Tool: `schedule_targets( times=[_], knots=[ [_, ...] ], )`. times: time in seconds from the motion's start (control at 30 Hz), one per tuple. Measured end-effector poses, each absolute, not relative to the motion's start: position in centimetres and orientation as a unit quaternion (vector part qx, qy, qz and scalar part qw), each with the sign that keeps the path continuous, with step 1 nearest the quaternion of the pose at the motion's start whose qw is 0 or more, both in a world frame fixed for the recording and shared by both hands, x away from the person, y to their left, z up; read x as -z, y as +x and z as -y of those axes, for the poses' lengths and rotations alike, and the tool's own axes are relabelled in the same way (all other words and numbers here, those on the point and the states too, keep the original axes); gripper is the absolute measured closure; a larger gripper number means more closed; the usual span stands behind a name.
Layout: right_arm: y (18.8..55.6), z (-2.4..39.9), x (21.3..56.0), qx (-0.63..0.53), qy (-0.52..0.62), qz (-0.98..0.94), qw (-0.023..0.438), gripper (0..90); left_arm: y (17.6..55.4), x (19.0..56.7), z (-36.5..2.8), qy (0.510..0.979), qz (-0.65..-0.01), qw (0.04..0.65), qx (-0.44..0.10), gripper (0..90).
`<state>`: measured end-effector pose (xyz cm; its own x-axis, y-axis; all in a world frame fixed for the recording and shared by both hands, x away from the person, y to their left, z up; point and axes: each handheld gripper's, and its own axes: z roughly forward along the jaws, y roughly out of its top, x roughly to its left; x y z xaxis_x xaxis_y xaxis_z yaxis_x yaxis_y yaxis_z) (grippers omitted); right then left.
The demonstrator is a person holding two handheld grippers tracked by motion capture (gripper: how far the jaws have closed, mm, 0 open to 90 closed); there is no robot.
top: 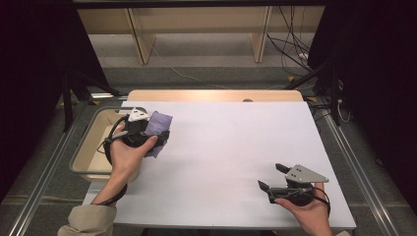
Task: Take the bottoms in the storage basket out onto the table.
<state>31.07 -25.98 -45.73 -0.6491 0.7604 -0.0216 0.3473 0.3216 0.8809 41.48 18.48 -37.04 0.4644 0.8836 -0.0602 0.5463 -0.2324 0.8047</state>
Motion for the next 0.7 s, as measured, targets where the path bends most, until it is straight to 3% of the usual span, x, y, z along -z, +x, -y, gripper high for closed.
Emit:
schedule_targets(
  times=[0.7],
  knots=[
    [31.1, 26.0, 45.7, -0.462, 0.356, -0.781, 0.223, 16.3, 41.5, 37.3, -16.8, 0.769, -0.457, 0.397, -0.206, 33.0]
  ],
)
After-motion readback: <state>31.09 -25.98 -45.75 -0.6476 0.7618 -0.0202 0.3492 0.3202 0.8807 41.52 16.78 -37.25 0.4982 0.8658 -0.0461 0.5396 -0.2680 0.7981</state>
